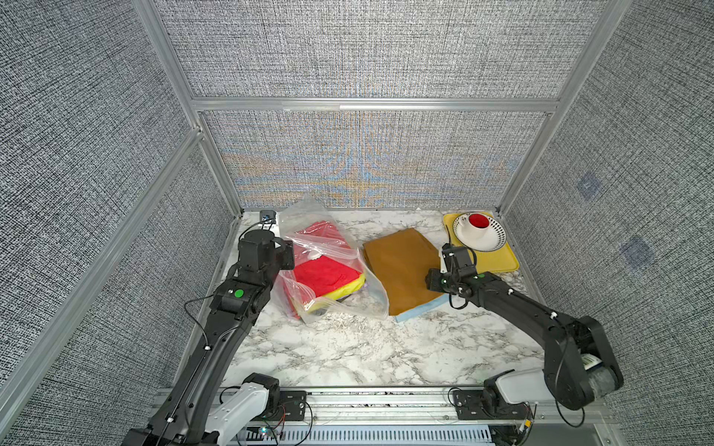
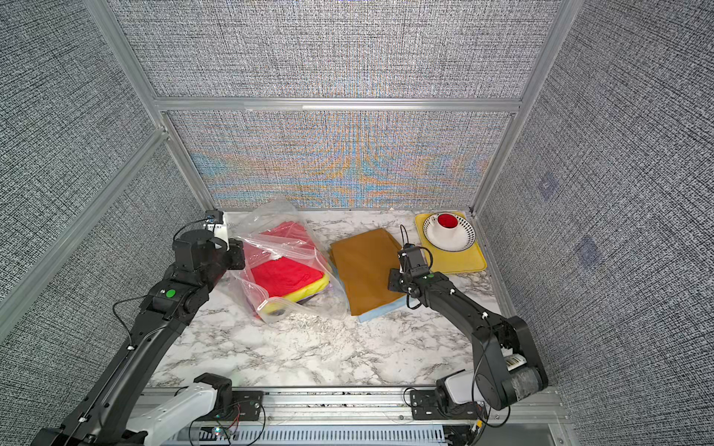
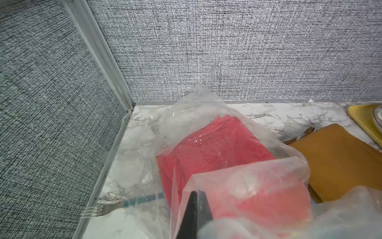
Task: Take the trousers out of the vacuum bag
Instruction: Place the trousers at the center of the board.
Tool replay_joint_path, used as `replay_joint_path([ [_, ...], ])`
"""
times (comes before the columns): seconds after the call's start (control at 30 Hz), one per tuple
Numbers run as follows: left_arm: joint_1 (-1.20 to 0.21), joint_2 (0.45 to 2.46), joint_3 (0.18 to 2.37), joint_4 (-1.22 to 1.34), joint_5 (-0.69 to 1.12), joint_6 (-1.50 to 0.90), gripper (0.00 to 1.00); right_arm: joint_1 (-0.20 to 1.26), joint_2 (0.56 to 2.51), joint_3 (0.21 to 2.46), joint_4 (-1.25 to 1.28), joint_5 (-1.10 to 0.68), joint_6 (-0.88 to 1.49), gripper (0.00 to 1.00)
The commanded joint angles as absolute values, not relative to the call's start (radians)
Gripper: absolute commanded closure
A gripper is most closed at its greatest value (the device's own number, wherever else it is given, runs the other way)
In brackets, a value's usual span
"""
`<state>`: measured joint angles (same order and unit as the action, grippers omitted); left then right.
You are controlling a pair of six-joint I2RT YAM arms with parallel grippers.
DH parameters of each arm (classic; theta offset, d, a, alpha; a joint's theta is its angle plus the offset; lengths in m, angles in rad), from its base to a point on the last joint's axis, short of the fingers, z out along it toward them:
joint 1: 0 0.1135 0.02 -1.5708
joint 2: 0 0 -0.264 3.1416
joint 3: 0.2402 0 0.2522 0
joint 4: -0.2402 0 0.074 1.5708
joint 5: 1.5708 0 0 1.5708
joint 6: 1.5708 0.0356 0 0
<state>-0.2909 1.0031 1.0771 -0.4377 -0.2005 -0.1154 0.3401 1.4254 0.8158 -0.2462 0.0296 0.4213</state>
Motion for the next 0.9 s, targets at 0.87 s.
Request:
replay_joint_path([
  [0.87, -0.359, 1.166, 1.237, -0.422, 0.144, -0.015, 1.00, 0.821, 1.355, 1.049, -0.088, -0.144, 0.313, 0.41],
])
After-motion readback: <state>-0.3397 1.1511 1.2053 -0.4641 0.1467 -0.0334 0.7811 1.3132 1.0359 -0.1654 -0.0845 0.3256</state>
